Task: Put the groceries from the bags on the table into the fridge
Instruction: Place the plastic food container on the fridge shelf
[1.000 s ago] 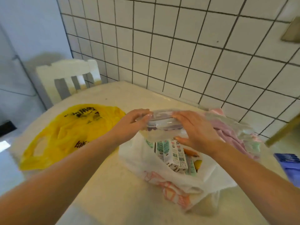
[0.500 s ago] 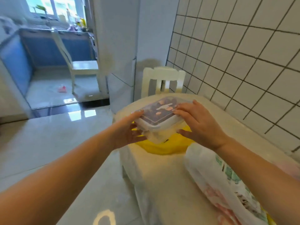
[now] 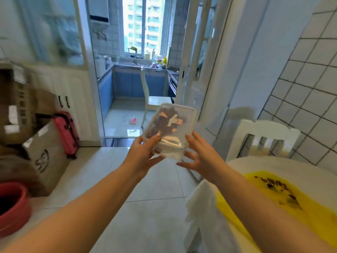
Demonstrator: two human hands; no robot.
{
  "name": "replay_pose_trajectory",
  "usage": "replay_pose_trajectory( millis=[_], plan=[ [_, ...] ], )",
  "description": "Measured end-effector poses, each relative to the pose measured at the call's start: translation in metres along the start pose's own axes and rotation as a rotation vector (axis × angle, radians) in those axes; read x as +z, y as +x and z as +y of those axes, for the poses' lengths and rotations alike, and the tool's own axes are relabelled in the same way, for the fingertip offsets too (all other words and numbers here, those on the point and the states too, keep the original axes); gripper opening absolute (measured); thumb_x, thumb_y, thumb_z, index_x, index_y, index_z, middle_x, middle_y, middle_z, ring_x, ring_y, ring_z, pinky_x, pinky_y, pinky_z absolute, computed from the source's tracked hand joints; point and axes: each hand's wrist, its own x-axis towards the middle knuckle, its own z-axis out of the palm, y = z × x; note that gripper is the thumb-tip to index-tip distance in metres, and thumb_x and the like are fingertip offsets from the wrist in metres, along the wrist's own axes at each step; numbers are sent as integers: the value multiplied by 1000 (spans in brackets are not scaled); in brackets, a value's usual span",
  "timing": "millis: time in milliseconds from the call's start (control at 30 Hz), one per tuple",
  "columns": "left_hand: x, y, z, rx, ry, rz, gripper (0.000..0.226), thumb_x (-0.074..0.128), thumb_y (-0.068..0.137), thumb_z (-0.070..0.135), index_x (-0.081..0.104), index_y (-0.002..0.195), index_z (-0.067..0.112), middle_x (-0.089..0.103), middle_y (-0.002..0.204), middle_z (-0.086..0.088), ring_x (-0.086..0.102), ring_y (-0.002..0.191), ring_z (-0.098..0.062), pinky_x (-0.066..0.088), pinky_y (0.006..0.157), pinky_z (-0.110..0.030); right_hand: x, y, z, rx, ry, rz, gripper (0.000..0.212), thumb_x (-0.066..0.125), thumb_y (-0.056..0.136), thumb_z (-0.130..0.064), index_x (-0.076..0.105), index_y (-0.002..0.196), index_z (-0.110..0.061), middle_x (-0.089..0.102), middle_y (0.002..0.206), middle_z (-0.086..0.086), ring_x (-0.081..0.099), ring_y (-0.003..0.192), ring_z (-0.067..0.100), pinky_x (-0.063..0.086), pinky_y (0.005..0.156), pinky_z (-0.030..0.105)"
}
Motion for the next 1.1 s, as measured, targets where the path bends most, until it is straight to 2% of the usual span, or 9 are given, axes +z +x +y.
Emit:
replay_pose_trajectory(
  millis=[167,333,433,567,700,867,933,1033,1100],
  plan=[
    [-40,68,51,118,30,23,52,68,82,26,47,128,15,56,122,-14,61,105,-31,57,78,-46,64,87,-11,-94,2,19,51,62,87,-31,41,134,-33,53,129,1,59,109,27,53,87,50],
    [-56,143,91,195,40,6,53,66,82,27,44,128,17,56,122,-11,60,106,-29,57,63,-31,90,171,-31,-189,-17,6,53,62,87,-26,41,136,-30,59,124,4,63,105,27,53,87,52],
    [-57,200,113,230,44,0,46,66,82,27,46,123,18,57,120,-9,61,105,-28,57,64,-31,94,233,-46,-221,1,12,49,64,85,-27,46,131,-32,61,121,3,63,104,27,53,86,51],
    [-49,288,142,272,57,-7,38,64,86,23,47,120,19,56,119,-9,61,105,-26,59,70,-35,88,328,-71,-263,-12,-2,42,63,87,-25,50,125,-35,61,119,2,64,103,26,55,84,49],
    [-31,381,177,295,79,-33,27,63,86,22,50,110,22,57,117,-8,61,103,-25,58,66,-30,76,424,-107,-289,16,-11,46,62,88,-22,48,130,-32,64,114,3,65,102,26,55,83,49],
    [-12,491,212,359,146,-70,33,65,85,24,53,115,18,59,116,-7,60,108,-23,53,89,-41,60,525,-152,-373,3,-19,41,64,85,-20,53,122,-35,67,113,1,67,99,23,56,81,46],
    [-6,533,220,382,185,-110,38,65,84,25,53,119,16,59,118,-8,59,110,-23,51,94,-43,50,559,-166,-408,5,-26,43,64,85,-19,53,123,-36,67,113,-1,67,100,21,56,81,45],
    [11,599,230,408,224,-199,42,65,85,26,54,124,15,60,119,-7,58,111,-22,51,93,-41,30,610,-185,-438,6,36,48,62,88,-18,48,131,-33,64,120,-1,65,103,21,55,84,47],
    [26,642,236,407,241,-278,38,62,87,24,55,124,16,63,115,-5,60,108,-19,54,88,-33,15,643,-198,-469,-1,82,47,61,88,-18,47,132,-32,64,120,1,65,103,21,55,84,47]
  ],
)
